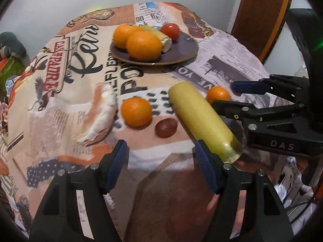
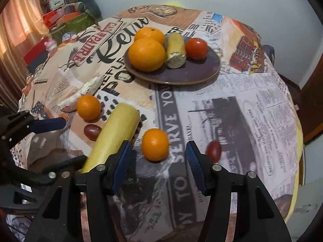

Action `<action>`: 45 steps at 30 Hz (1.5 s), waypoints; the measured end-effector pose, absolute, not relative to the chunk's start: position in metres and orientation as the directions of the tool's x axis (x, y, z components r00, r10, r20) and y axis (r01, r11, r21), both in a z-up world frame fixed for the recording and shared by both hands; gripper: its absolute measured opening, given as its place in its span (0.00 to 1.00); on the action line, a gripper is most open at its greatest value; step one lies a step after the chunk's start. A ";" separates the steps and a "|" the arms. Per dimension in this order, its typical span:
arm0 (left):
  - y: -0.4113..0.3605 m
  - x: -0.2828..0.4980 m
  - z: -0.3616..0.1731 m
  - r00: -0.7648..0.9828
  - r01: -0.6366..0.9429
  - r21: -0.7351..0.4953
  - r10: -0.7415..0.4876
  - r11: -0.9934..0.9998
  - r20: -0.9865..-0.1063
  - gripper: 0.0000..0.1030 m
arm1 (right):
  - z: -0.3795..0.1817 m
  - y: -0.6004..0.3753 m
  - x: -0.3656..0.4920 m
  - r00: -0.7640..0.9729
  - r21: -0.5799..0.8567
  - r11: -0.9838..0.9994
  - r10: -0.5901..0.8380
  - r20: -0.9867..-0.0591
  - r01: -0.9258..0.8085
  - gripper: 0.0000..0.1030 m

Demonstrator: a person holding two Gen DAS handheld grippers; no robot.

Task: Organize fruits
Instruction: 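Grasp the long yellow zucchini with the right gripper and lift it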

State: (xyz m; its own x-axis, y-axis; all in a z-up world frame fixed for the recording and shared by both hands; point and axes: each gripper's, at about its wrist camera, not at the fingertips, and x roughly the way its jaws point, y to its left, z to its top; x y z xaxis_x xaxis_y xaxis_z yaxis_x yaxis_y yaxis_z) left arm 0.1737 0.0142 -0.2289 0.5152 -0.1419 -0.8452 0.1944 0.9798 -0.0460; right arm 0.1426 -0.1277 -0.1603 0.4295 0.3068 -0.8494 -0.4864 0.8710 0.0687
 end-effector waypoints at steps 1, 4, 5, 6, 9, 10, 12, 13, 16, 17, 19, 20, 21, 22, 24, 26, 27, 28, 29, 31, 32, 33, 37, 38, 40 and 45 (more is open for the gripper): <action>0.015 0.175 -0.228 0.520 0.186 -0.056 -0.147 0.981 -0.842 0.67 | -0.158 -0.129 0.141 0.430 0.078 0.869 0.317 -0.845 -0.488 0.51; 0.025 0.175 -0.221 0.543 0.155 -0.053 -0.130 0.986 -0.829 0.67 | -0.147 -0.130 0.134 0.429 0.113 0.857 0.361 -0.828 -0.503 0.51; 0.030 0.173 -0.218 0.554 0.144 -0.049 -0.121 0.988 -0.824 0.67 | -0.144 -0.128 0.132 0.433 0.111 0.853 0.366 -0.824 -0.510 0.51; 0.035 0.171 -0.214 0.566 0.131 -0.045 -0.113 0.990 -0.817 0.67 | -0.141 -0.125 0.128 0.439 0.109 0.848 0.374 -0.817 -0.519 0.51; 0.055 0.165 -0.205 0.597 0.095 -0.044 -0.092 0.995 -0.797 0.67 | -0.138 -0.115 0.122 0.433 0.126 0.829 0.407 -0.804 -0.545 0.51; 0.062 0.164 -0.204 0.602 0.080 -0.040 -0.080 0.996 -0.795 0.67 | -0.140 -0.112 0.120 0.423 0.142 0.825 0.419 -0.803 -0.547 0.48; 0.075 0.163 -0.205 0.603 0.047 -0.039 -0.059 0.998 -0.795 0.67 | -0.145 -0.107 0.116 0.389 0.182 0.814 0.445 -0.807 -0.551 0.38; 0.082 0.163 -0.206 0.600 0.033 -0.046 -0.056 0.998 -0.798 0.67 | -0.148 -0.104 0.116 0.375 0.194 0.812 0.448 -0.812 -0.551 0.33; 0.096 0.161 -0.210 0.598 0.005 -0.067 -0.056 0.998 -0.800 0.66 | -0.153 -0.098 0.114 0.380 0.178 0.821 0.428 -0.820 -0.542 0.32; 0.099 0.161 -0.211 0.598 0.007 -0.068 -0.059 0.998 -0.799 0.64 | -0.154 -0.096 0.115 0.381 0.175 0.824 0.423 -0.822 -0.538 0.32; 0.100 0.161 -0.212 0.601 0.013 -0.063 -0.058 0.998 -0.797 0.62 | -0.155 -0.096 0.118 0.377 0.187 0.831 0.423 -0.824 -0.523 0.32; 0.101 0.163 -0.213 0.603 0.018 -0.061 -0.059 0.998 -0.796 0.62 | -0.156 -0.097 0.120 0.371 0.195 0.834 0.424 -0.826 -0.517 0.32; 0.101 0.165 -0.213 0.602 0.021 -0.058 -0.059 0.998 -0.796 0.62 | -0.157 -0.097 0.122 0.369 0.197 0.836 0.421 -0.829 -0.512 0.32; 0.101 0.167 -0.213 0.603 0.024 -0.055 -0.058 0.998 -0.796 0.62 | -0.158 -0.097 0.125 0.367 0.197 0.840 0.416 -0.832 -0.505 0.32; 0.099 0.173 -0.213 0.606 0.036 -0.047 -0.060 0.998 -0.793 0.62 | -0.160 -0.096 0.128 0.362 0.198 0.843 0.411 -0.837 -0.501 0.32; 0.096 0.181 -0.215 0.599 0.047 -0.029 -0.052 0.998 -0.799 0.62 | -0.161 -0.094 0.131 0.356 0.201 0.842 0.412 -0.839 -0.501 0.32; 0.096 0.185 -0.216 0.591 0.050 -0.026 -0.050 0.998 -0.805 0.62 | -0.161 -0.092 0.133 0.354 0.200 0.841 0.411 -0.840 -0.503 0.32; 0.096 0.189 -0.218 0.586 0.052 -0.026 -0.051 0.998 -0.809 0.62 | -0.161 -0.090 0.135 0.351 0.197 0.840 0.410 -0.842 -0.506 0.32; 0.096 0.195 -0.221 0.576 0.053 -0.027 -0.053 0.998 -0.816 0.62 | -0.162 -0.088 0.138 0.350 0.196 0.839 0.408 -0.843 -0.507 0.32; 0.096 0.203 -0.225 0.563 0.061 -0.027 -0.056 0.998 -0.825 0.62 | -0.162 -0.084 0.143 0.347 0.191 0.839 0.403 -0.847 -0.510 0.32; 0.095 0.207 -0.226 0.561 0.063 -0.024 -0.056 0.998 -0.826 0.62 | -0.162 -0.082 0.145 0.347 0.185 0.839 0.399 -0.849 -0.512 0.32; 0.095 0.210 -0.227 0.559 0.069 -0.024 -0.059 0.997 -0.827 0.62 | -0.163 -0.080 0.148 0.346 0.182 0.838 0.397 -0.850 -0.515 0.32; 0.092 0.224 -0.234 0.544 0.080 -0.010 -0.052 0.997 -0.838 0.62 | -0.164 -0.073 0.160 0.332 0.182 0.831 0.397 -0.856 -0.525 0.32; 0.092 0.227 -0.236 0.538 0.085 -0.020 -0.063 0.996 -0.841 0.62 | -0.165 -0.072 0.164 0.327 0.186 0.830 0.400 -0.856 -0.527 0.32; 0.091 0.232 -0.238 0.534 0.085 -0.025 -0.067 0.996 -0.843 0.61 | -0.165 -0.069 0.170 0.322 0.187 0.826 0.402 -0.857 -0.532 0.32; 0.097 0.247 -0.242 0.529 0.069 -0.077 -0.102 0.995 -0.843 0.60 | -0.166 -0.063 0.182 0.312 0.180 0.813 0.403 -0.860 -0.554 0.33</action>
State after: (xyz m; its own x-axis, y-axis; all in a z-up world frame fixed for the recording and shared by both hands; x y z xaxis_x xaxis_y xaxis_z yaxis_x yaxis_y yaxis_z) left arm 0.2473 0.0970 -0.2424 0.5286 -0.1018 -0.8427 0.0687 0.9947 -0.0771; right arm 0.1816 -0.0626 -0.1662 0.3123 0.4032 -0.8602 -0.5537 0.8130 0.1801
